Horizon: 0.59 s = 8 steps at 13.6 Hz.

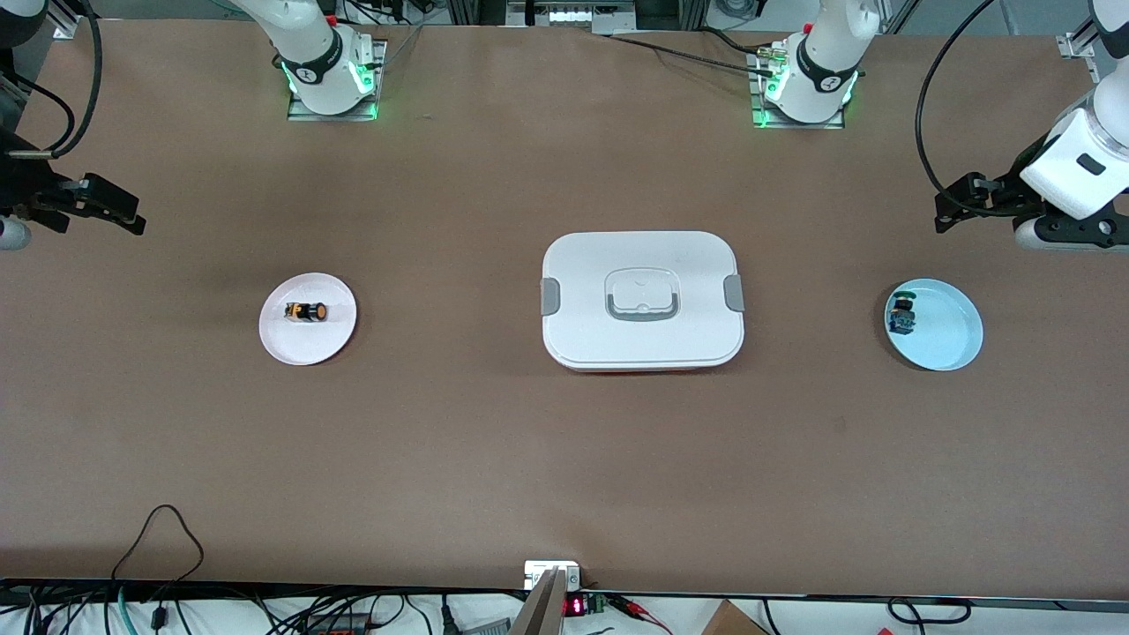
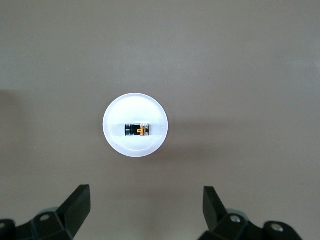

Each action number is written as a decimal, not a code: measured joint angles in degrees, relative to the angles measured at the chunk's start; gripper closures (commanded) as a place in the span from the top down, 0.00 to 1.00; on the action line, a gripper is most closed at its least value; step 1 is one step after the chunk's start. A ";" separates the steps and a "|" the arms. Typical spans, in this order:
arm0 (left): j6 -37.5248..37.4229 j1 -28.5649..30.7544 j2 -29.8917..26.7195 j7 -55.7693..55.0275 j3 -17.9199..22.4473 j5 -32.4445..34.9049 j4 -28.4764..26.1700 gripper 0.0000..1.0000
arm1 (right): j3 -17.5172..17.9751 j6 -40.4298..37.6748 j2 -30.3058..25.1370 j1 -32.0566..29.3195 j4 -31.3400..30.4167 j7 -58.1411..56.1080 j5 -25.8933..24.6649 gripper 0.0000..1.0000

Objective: Transfer orange switch to right arm and place

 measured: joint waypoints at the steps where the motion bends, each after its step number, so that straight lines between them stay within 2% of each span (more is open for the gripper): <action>1: 0.00 0.00 0.00 0.00 0.00 0.00 0.00 1.00 | -0.04 -0.47 0.00 -0.02 0.35 0.00 0.00 1.00; 8: -0.21 0.00 0.00 0.00 0.00 0.00 0.00 1.00 | 0.21 -3.36 0.00 0.40 1.70 0.00 0.01 1.00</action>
